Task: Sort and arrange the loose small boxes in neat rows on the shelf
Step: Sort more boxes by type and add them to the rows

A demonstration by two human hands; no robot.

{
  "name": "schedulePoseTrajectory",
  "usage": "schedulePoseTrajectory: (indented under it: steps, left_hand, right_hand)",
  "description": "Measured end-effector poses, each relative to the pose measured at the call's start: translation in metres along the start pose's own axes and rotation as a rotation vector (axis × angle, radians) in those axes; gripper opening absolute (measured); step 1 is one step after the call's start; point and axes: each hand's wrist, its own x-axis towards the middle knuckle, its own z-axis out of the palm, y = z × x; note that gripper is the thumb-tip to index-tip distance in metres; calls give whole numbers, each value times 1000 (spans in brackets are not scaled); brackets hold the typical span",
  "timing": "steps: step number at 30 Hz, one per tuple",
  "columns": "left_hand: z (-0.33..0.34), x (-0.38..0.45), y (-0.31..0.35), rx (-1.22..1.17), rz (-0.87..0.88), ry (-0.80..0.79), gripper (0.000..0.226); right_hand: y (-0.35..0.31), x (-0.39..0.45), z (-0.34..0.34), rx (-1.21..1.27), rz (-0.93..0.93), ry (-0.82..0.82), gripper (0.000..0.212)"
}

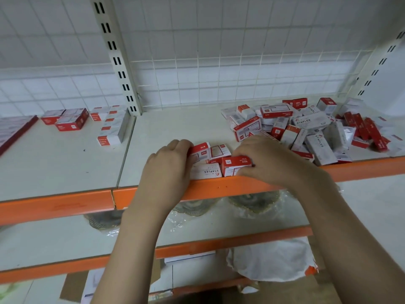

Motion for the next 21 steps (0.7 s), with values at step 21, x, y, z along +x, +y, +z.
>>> schedulePoseTrajectory:
  steps: [21]
  left_hand:
    - [-48, -42, -71, 27, -180, 169, 48]
  right_hand:
    - [-83, 59, -7, 540, -115, 95, 31]
